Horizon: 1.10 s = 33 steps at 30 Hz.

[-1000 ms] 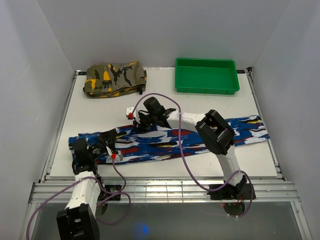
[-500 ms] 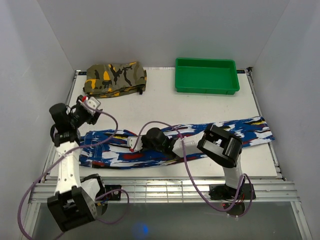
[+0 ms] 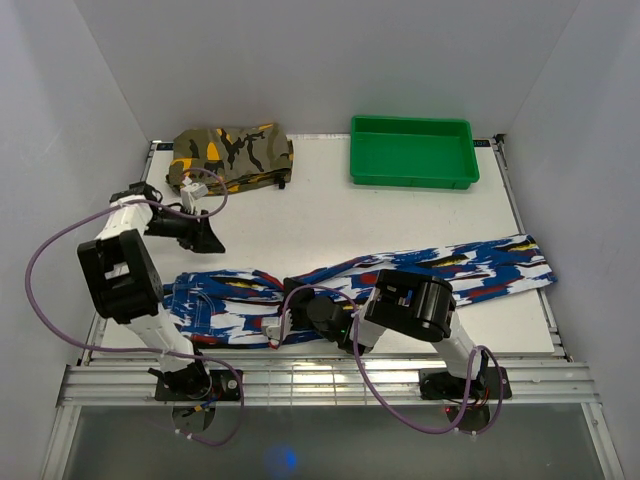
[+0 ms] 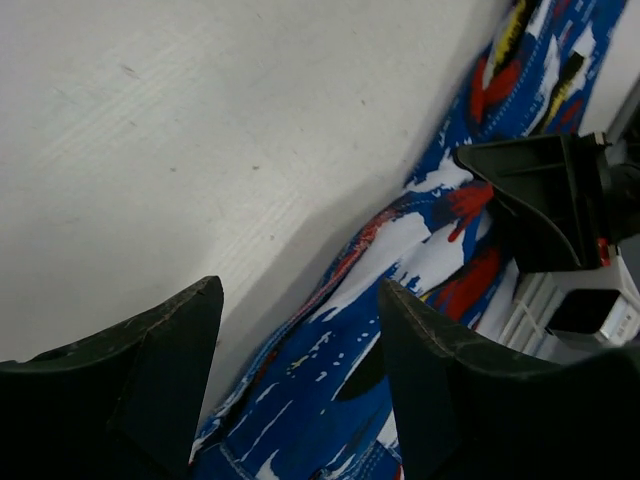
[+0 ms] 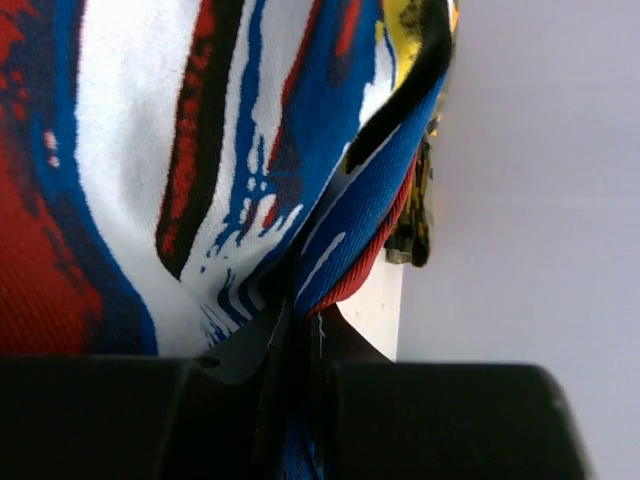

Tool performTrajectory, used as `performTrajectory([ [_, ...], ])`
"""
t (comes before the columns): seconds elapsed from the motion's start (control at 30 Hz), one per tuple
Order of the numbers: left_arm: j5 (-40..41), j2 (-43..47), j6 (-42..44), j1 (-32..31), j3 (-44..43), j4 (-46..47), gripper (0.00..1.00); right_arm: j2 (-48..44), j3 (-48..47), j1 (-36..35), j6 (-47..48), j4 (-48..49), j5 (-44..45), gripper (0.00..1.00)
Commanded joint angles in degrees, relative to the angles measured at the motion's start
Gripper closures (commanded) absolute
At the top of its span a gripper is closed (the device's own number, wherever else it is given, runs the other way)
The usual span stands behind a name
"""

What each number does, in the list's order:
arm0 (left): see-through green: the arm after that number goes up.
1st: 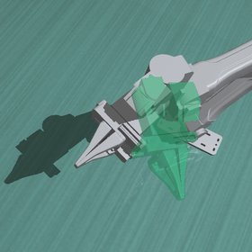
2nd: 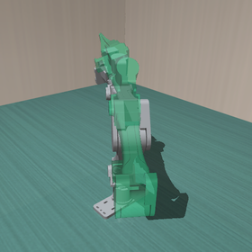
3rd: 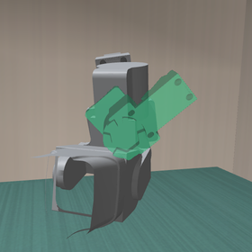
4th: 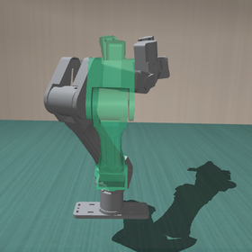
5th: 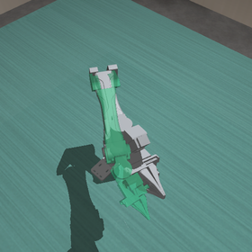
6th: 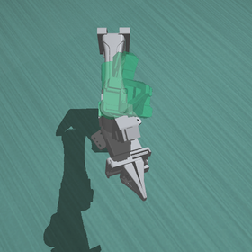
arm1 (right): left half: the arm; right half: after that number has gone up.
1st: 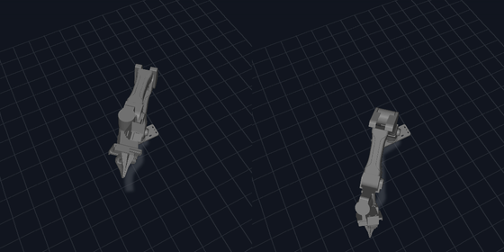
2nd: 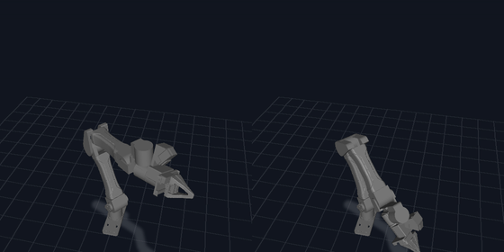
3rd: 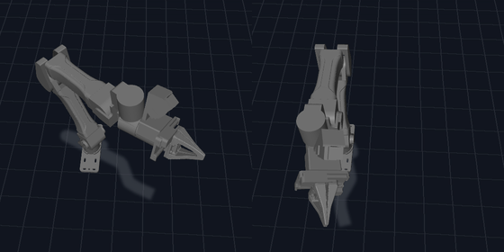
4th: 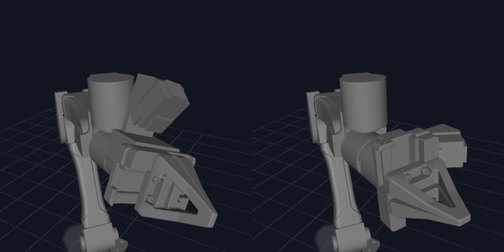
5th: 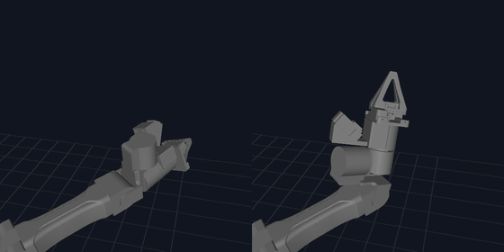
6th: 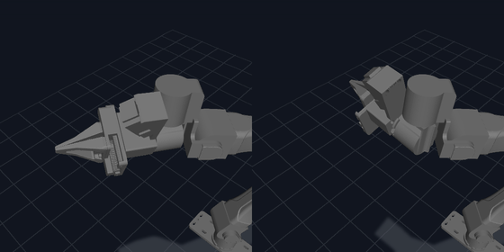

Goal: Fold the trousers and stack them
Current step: Fold the trousers

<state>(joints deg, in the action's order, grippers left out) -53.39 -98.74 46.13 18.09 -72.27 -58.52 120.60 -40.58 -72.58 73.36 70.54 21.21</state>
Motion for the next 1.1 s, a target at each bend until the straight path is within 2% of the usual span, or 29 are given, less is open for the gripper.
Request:
performTrajectory([
  [0.0,-5.2,-5.1,11.8,-1.6,-2.6,-19.0,0.25,0.3,0.6,-0.1,4.3,18.5,4.0,0.92],
  [0.03,-4.5,-6.4,12.2,-1.9,-2.0,-19.3,0.19,0.1,0.5,-0.1,4.4,18.6,4.0,0.92],
  [0.13,-3.9,-8.1,11.1,-2.3,-0.2,-16.1,0.13,0.3,0.7,-0.1,5.6,20.0,3.4,0.92],
  [0.17,-3.5,-8.0,7.6,-2.6,0.3,-11.8,0.12,0.4,0.6,-0.1,5.9,20.3,3.1,0.92],
  [0.27,-2.1,-7.9,6.5,-4.9,0.8,-8.9,0.10,0.8,0.6,-0.1,7.1,21.2,3.0,0.92],
  [0.37,-0.8,-8.5,9.0,-6.7,2.2,-10.3,0.08,0.7,0.8,-0.1,7.5,21.4,2.7,0.92],
  [0.47,-0.1,-9.4,15.7,-6.9,4.1,-14.7,0.11,0.7,0.8,0.0,7.6,21.3,3.0,0.92],
  [0.6,1.0,-7.9,18.6,-7.0,8.3,-14.2,0.21,0.9,0.7,0.0,7.7,21.7,3.5,0.92],
  [0.7,1.5,-6.6,19.7,-6.9,10.0,-13.1,0.34,0.3,0.6,0.2,7.1,20.8,3.9,0.92],
  [0.73,1.4,-6.0,19.8,-6.9,10.3,-12.7,0.47,0.2,0.4,0.2,6.9,20.4,4.2,0.92],
  [0.8,0.8,-2.8,19.5,-6.7,11.4,-9.8,0.64,-0.3,0.5,0.4,6.6,19.5,4.5,0.92],
  [0.83,0.5,-1.3,19.3,-6.6,11.8,-8.4,0.89,-0.5,0.6,0.4,6.4,19.0,4.7,0.87],
  [0.87,0.2,0.5,17.8,-6.6,12.5,-4.4,0.99,-1.0,0.7,0.4,6.0,18.2,5.2,0.81],
  [0.9,0.2,2.4,17.1,-6.6,13.5,-2.0,1.00,-1.8,0.8,0.8,4.1,16.9,5.2,0.73],
  [0.93,0.4,6.8,16.5,-6.6,15.9,0.5,1.00,-4.1,1.1,0.9,2.9,13.3,5.3,0.53],
  [0.97,1.2,9.3,15.6,-6.6,17.6,6.8,1.00,-5.4,1.4,1.2,1.2,10.8,5.4,0.43],
  [1.03,2.4,16.4,13.7,-6.7,22.8,12.7,1.00,-10.8,1.7,2.3,-5.6,1.0,5.2,0.24],
  [1.07,3.1,18.6,13.4,-6.7,24.7,18.5,1.00,-12.6,1.7,3.0,-8.3,-2.9,5.2,0.18],
])
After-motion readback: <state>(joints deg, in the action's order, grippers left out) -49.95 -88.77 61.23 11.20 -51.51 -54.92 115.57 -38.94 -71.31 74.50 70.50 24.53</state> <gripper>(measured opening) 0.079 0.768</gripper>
